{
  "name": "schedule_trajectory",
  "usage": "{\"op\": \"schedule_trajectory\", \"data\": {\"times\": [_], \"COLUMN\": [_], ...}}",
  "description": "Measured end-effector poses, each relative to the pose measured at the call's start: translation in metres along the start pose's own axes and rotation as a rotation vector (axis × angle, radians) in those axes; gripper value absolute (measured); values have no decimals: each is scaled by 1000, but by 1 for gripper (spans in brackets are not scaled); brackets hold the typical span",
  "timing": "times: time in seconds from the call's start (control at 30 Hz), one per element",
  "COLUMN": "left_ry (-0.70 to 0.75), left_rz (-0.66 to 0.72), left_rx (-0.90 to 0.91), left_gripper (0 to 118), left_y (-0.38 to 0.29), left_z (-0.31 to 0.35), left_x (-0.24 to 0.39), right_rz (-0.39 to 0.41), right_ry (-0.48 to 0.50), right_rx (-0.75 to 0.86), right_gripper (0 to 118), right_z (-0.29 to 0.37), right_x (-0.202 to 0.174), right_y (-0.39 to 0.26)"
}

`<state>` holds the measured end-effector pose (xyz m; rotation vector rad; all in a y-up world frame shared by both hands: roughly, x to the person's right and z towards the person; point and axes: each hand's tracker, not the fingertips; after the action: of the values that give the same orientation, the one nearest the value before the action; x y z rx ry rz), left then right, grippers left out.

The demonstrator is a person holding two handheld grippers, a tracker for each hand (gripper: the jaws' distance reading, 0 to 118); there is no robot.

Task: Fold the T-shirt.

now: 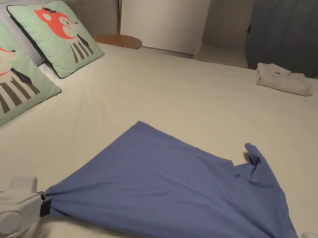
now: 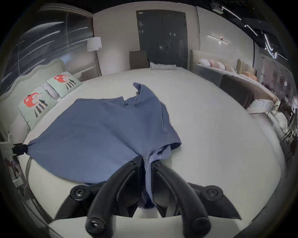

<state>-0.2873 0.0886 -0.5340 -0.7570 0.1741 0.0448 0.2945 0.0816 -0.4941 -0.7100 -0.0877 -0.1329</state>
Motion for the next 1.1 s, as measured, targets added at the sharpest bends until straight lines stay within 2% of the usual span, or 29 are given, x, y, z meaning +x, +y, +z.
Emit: {"op": "schedule_trajectory", "data": {"times": [0.13,0.3,0.37,0.4,0.5,0.53,0.57,0.83,1.07,1.1], "left_ry": [19,27,31,30,-8,-35,-53,-157,-134,-137], "left_rz": [-29,-22,-21,-17,51,78,98,41,-82,-92], "left_rx": [-45,-94,-93,-92,-7,28,67,415,607,621], "left_gripper": [4,4,6,19,78,91,98,100,98,96], "left_y": [-25,-33,-28,-23,-3,7,18,89,107,107], "left_z": [5,-5,4,5,11,16,21,92,131,133], "left_x": [-2,-3,9,11,12,14,19,82,138,144], "right_rz": [9,-2,3,10,50,52,54,63,105,118], "right_ry": [3,-9,-16,-22,-32,-35,-34,-1,-37,-40], "right_rx": [-64,-98,-100,-84,41,88,143,465,586,598], "right_gripper": [10,10,15,32,90,101,106,106,105,102], "right_z": [4,9,14,18,37,44,43,98,120,121], "right_x": [2,-3,-8,-10,-19,-23,-24,-48,-68,-69], "right_y": [-22,-18,-9,-4,24,34,46,116,130,130]}}
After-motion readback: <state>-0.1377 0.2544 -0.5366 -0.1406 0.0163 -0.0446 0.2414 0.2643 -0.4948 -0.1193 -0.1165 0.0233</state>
